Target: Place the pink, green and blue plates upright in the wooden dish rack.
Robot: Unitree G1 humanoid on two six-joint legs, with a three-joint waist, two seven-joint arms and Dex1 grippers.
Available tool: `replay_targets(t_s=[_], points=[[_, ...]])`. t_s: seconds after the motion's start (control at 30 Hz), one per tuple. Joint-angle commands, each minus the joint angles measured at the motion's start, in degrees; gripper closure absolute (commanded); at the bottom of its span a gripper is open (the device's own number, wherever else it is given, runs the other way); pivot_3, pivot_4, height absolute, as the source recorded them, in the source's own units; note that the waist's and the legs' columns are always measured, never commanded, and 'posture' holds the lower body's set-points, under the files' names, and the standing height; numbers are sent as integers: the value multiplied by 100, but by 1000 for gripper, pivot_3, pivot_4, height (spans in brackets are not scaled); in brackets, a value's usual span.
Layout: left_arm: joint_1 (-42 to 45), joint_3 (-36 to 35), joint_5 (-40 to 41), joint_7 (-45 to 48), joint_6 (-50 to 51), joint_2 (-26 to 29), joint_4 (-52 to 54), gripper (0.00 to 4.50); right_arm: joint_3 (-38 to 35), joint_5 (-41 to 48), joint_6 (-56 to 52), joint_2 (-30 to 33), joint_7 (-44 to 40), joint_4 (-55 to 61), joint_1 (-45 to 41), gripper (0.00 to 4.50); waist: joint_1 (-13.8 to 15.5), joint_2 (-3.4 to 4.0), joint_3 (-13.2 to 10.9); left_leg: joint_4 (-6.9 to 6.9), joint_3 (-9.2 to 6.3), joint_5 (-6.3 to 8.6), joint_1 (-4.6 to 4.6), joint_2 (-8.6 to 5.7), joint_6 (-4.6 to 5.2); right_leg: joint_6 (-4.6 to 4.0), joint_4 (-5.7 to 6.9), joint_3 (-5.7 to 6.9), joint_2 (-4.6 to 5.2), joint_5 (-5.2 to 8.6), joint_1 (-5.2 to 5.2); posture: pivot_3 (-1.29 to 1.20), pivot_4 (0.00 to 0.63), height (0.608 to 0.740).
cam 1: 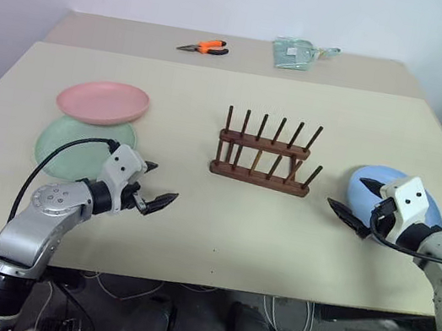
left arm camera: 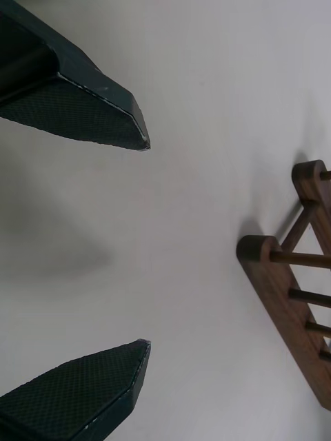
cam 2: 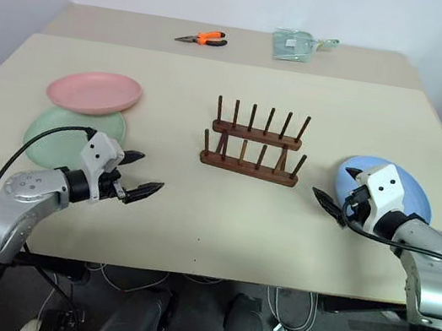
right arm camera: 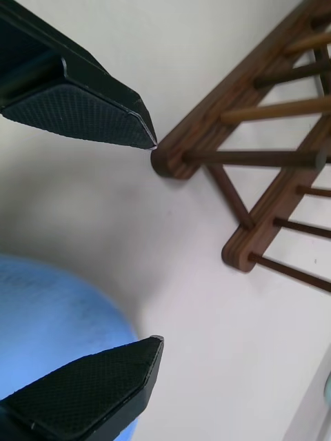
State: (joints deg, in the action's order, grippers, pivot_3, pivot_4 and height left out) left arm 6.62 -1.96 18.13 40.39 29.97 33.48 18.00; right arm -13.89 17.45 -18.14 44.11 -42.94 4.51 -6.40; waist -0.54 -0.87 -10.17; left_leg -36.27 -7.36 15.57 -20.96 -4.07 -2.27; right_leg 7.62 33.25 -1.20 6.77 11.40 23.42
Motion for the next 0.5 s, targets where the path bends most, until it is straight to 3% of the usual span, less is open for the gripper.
replay_targets(t_s=[0.03,0.3,0.5], points=[[117,4,8,-34,-41,-29,-36,0,-186,-37,179,-9,113,192,-36,72,-2,0,0,0,0,0,0,0,0,0,0,0,0,0,0,0,150,740],[758,327,-58,492,-377,2,-962,0,-119,205,-220,-110,151,652,77,72,11,0,0,-2,-1,0,-2,-1,0,0,0,2,0,0,0,0,150,740],[2030,1186,-662,1311,-1382,-311,-2878,0,63,145,-417,-374,430,1222,330,72,28,-2,0,-5,-1,0,-4,-4,0,2,-2,4,0,-1,-1,0,150,740]])
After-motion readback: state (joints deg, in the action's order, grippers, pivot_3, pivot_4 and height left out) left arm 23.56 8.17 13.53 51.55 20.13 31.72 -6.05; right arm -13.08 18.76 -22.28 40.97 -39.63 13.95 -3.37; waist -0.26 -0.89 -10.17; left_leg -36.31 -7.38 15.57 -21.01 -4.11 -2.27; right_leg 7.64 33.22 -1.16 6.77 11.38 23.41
